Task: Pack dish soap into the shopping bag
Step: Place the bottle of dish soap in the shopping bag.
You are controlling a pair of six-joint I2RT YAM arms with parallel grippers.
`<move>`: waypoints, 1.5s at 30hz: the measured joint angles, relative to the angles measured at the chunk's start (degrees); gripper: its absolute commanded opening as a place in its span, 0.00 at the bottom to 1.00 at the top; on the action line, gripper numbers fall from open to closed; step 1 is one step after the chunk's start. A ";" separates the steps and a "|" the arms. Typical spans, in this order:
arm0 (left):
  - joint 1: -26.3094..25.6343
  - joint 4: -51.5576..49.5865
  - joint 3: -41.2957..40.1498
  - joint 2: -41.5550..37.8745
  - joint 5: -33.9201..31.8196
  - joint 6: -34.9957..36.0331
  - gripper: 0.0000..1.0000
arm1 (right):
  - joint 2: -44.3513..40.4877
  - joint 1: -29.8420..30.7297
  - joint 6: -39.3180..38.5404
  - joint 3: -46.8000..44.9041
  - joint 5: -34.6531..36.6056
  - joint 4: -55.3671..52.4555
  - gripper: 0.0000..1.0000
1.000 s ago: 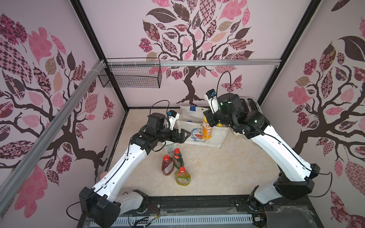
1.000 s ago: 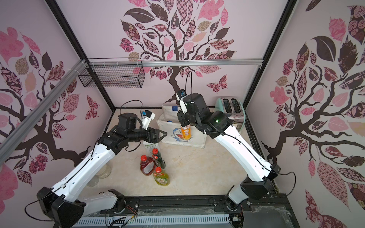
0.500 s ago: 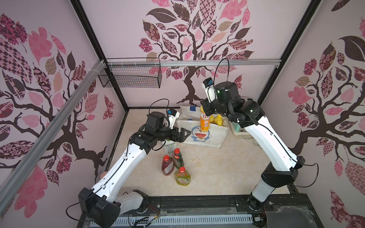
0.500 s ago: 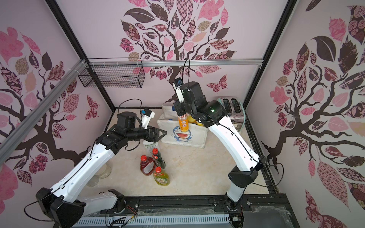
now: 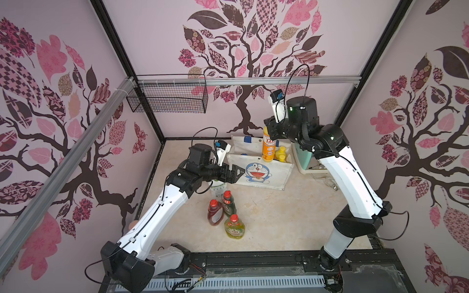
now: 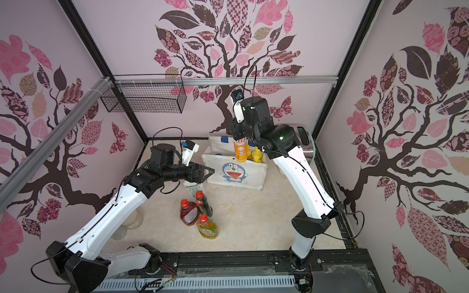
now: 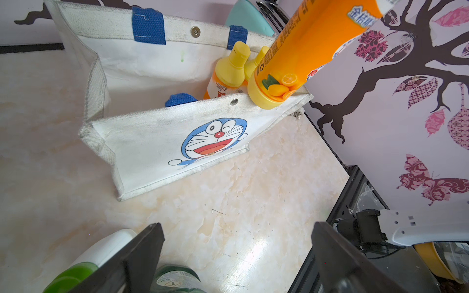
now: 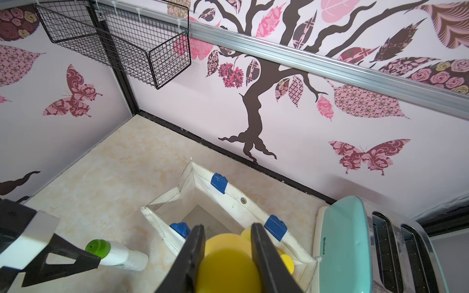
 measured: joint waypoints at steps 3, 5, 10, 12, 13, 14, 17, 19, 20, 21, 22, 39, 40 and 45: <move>0.00 0.00 0.00 0.00 0.00 0.00 0.97 | 0.17 -0.57 -0.13 0.04 0.00 0.20 0.00; 0.00 0.00 0.00 -0.02 0.00 0.00 0.97 | 0.24 -0.79 -0.42 0.04 0.04 0.31 0.00; 0.00 0.02 0.00 -0.04 0.00 0.02 0.97 | 0.24 -1.11 -0.87 0.04 0.31 0.33 0.00; 0.00 0.02 0.00 -0.04 0.02 0.02 0.97 | 0.24 -1.22 -1.07 0.04 0.44 0.37 0.00; 0.00 0.02 0.00 -0.04 0.02 0.00 0.97 | 0.26 -1.31 -1.18 0.04 0.55 0.39 0.00; 0.00 0.02 0.00 -0.04 0.02 0.00 0.97 | 0.26 -1.36 -1.36 0.04 0.63 0.42 0.00; 0.00 0.02 0.00 -0.04 0.02 0.00 0.97 | 0.44 -1.42 -1.81 0.04 1.01 0.83 0.00; 0.00 0.02 0.00 -0.04 0.02 0.00 0.97 | 0.72 -1.70 -2.08 0.04 1.31 1.33 0.00; 0.00 0.02 0.00 -0.04 0.00 0.00 0.97 | 0.94 -1.86 -2.19 0.04 1.55 1.68 0.00; 0.00 0.00 0.00 -0.04 0.00 0.02 0.97 | 1.16 -2.08 -2.38 0.04 1.73 1.84 0.00; 0.00 0.00 0.00 -0.04 0.00 0.02 0.97 | 1.33 -2.21 -2.58 0.04 1.92 1.86 0.00; 0.02 -0.35 0.00 -0.04 -0.20 0.61 0.97 | 2.69 -2.80 -0.57 -5.81 -2.10 4.07 0.00; 0.00 -0.35 0.00 -0.04 -0.20 0.61 0.97 | 2.69 -2.80 -0.44 -6.01 -2.51 4.15 0.00; 0.00 -0.37 0.00 -0.07 -0.22 0.61 0.97 | 1.16 -2.80 0.26 -10.23 -3.63 7.21 0.00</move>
